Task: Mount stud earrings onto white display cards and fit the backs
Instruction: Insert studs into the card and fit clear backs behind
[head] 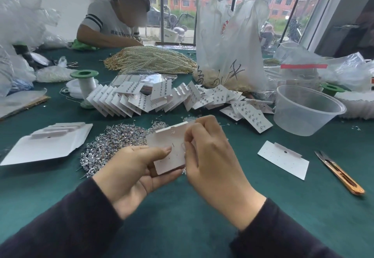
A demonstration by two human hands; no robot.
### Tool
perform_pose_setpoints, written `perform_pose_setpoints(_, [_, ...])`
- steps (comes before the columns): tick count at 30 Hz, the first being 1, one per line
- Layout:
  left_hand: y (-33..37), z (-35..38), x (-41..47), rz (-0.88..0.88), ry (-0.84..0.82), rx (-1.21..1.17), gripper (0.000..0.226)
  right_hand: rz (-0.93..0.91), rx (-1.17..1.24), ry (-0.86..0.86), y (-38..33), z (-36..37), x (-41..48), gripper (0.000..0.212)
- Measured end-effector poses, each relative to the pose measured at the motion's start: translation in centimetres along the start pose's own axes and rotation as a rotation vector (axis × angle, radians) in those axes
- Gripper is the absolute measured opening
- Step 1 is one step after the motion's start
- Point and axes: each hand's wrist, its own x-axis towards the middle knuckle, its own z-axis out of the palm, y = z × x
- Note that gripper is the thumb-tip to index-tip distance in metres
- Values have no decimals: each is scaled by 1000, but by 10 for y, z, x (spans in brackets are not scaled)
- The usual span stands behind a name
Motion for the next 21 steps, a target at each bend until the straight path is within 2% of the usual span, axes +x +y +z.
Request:
perform_pose_setpoints(3, [0, -3, 2, -43, -5, 6, 36, -47, -25, -37, 1, 2, 0, 4])
perform_pose_setpoints(7, [3, -6, 4, -60, -14, -22, 39, -94, -16, -45, 5, 4, 2, 2])
perform_pose_setpoints(11, [5, -6, 5, -47, -37, -27, 43, -60, 74, -9, 8, 3, 3, 2])
perform_pose_setpoints(16, [3, -6, 6, 3, 10, -17, 46, -67, 70, 1, 8, 5, 0, 19])
perform_pose_setpoints(21, [-1, -4, 7, 61, 45, 18, 49, -76, 38, 73, 6, 8, -2, 8])
